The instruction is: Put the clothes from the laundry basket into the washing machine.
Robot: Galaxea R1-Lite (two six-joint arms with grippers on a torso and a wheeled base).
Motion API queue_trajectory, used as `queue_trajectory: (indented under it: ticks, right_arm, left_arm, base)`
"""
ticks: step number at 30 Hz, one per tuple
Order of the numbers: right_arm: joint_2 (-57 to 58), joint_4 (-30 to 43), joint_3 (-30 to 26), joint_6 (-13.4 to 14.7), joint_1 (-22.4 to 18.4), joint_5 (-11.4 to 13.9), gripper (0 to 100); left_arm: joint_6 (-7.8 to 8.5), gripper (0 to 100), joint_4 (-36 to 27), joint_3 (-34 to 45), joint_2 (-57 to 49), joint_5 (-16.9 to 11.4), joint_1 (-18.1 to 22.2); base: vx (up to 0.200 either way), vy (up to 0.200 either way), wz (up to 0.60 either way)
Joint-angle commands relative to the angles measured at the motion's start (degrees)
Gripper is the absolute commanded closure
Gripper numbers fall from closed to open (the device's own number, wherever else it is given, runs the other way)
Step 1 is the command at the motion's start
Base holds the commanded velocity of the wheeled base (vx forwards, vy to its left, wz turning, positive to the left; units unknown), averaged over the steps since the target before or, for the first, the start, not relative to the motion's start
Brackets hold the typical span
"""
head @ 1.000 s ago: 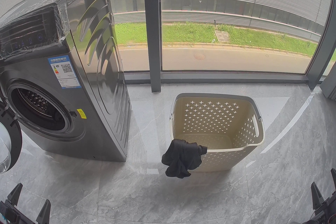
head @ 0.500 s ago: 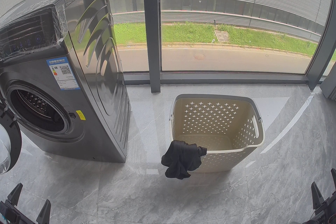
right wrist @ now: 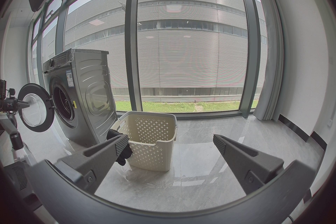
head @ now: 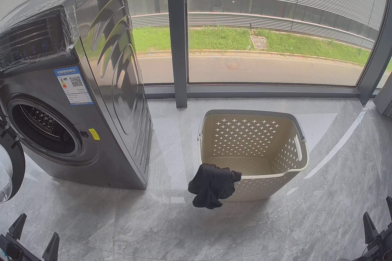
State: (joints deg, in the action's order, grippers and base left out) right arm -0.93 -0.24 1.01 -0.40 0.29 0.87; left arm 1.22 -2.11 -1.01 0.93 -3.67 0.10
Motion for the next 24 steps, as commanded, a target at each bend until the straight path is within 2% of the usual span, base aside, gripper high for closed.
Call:
queue_trajectory:
  ticks: [1, 24]
  right_arm:
    - [0.93, -0.02, -0.92, -0.04, 0.06, 0.01, 0]
    - [0.93, -0.02, -0.92, -0.04, 0.06, 0.01, 0]
  left_arm:
    - [0.01, 0, 0.00, 1.01, -0.93, -0.02, -0.01]
    - [-0.16, 0, 0.00, 1.01, -0.93, -0.02, -0.01]
  base:
    - [0.000, 0.000, 0.00]
    - [0.000, 0.000, 0.00]
